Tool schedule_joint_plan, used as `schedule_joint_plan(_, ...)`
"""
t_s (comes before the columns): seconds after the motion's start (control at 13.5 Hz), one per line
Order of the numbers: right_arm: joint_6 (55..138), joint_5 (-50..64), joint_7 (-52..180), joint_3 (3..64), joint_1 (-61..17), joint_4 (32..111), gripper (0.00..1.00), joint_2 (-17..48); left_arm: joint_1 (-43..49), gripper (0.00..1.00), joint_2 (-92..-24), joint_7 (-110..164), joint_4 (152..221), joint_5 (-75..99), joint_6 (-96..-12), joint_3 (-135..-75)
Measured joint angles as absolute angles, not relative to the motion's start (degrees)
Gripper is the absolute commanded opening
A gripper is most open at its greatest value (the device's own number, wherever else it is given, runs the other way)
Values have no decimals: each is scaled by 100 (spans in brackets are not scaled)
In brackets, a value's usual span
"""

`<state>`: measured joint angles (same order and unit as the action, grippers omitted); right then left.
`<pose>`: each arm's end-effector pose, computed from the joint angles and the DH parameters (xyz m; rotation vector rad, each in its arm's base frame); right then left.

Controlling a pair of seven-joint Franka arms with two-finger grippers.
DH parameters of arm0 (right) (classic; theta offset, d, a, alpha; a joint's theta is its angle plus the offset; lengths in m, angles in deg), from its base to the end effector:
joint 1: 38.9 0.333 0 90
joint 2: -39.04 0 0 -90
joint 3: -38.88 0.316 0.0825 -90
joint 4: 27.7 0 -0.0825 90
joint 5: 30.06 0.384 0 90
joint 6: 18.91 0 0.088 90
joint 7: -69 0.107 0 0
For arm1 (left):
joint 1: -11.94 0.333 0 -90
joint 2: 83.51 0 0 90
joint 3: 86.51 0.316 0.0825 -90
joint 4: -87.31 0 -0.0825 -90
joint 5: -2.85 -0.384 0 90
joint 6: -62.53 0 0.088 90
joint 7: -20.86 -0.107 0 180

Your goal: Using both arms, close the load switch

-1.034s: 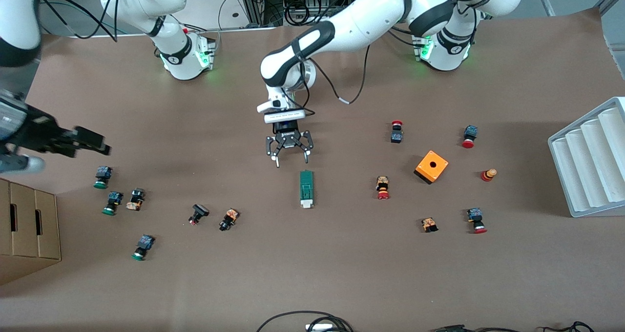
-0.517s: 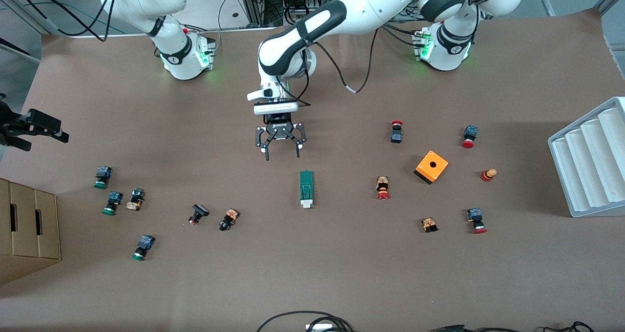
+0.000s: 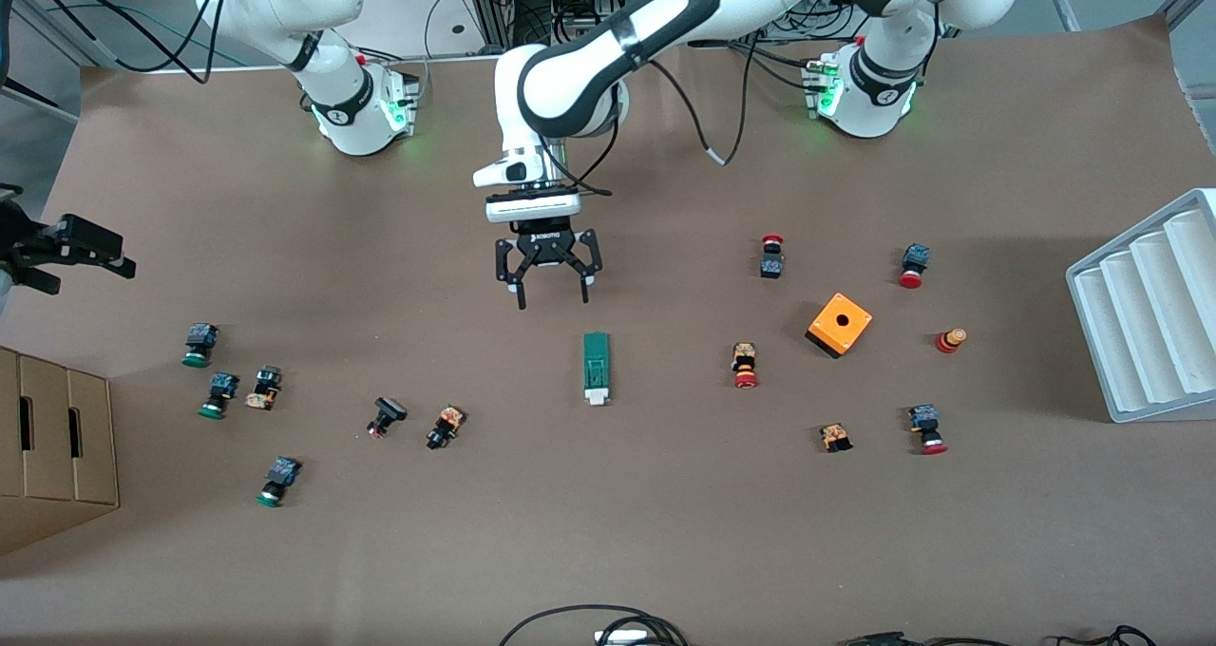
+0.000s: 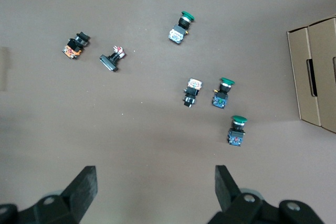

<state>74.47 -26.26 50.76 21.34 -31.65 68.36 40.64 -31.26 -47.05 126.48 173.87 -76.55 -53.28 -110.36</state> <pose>0.5412 -0.0936 0.5945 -3.0574 -0.2057 0.0018 0.3827 -0.6135 0.3366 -2.7064 -0.0641 -1.4188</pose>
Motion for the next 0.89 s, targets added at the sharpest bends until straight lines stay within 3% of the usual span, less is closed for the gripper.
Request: schedule_joint_plan(0.89, 7470, -2628, 5077, 2132, -3169, 6834, 100, 4055, -2735, 100, -5854, 10024, 17382, -5421, -5777, -10660)
